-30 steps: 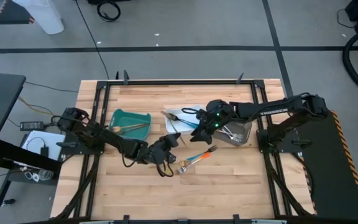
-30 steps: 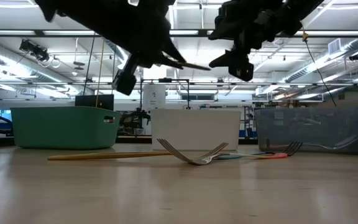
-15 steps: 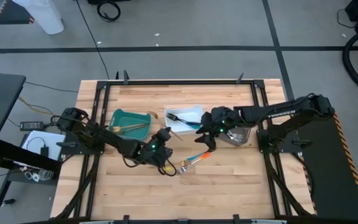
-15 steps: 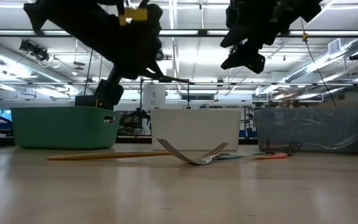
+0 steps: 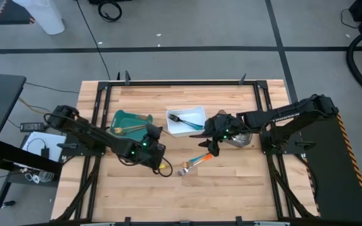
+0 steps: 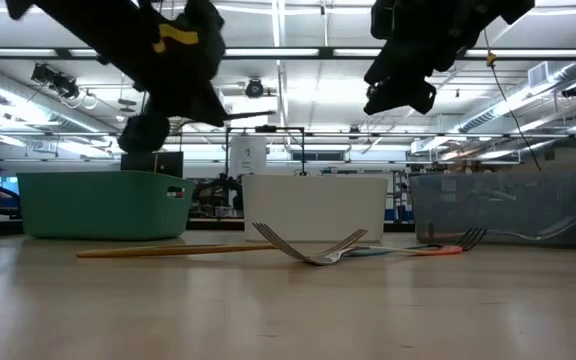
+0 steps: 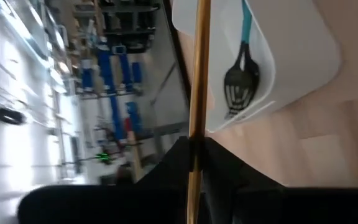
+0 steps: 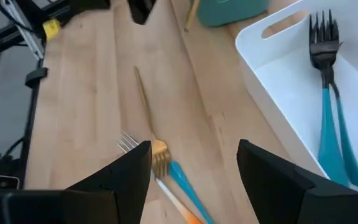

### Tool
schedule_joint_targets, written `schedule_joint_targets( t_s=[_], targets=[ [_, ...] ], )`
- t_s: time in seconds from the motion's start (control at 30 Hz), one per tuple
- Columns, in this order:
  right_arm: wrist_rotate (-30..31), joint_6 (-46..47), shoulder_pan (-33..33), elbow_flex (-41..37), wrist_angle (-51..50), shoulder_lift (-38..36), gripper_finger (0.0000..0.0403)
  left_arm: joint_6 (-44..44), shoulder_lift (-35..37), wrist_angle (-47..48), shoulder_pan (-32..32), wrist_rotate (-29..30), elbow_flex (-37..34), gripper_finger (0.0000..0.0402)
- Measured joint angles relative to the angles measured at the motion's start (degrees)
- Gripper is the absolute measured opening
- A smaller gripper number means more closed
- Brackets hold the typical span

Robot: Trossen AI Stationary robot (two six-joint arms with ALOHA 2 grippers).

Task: Sort silverware by color (type)
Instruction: Put the gold fork into the green bin

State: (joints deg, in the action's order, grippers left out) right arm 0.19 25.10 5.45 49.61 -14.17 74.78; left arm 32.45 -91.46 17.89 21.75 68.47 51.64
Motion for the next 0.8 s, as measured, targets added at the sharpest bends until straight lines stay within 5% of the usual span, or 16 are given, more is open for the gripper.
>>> schedule_joint_targets(
  t_s=[0.33,0.63,0.8],
  targets=[
    [5.99,0.19,1.77,-0.01,-0.82,0.00,0.0242,-24.82,7.49,16.98,-1.23,-13.20,-0.04,0.0036],
    [7.81,2.65,2.47,-0.01,-0.82,0.07,0.0242,-32.40,9.21,25.12,-6.51,-25.81,-0.04,0.0036],
    [7.80,5.55,3.18,-0.01,-1.42,0.09,0.0242,-35.44,9.18,27.79,-9.80,-27.87,-0.04,0.0036]
  ],
)
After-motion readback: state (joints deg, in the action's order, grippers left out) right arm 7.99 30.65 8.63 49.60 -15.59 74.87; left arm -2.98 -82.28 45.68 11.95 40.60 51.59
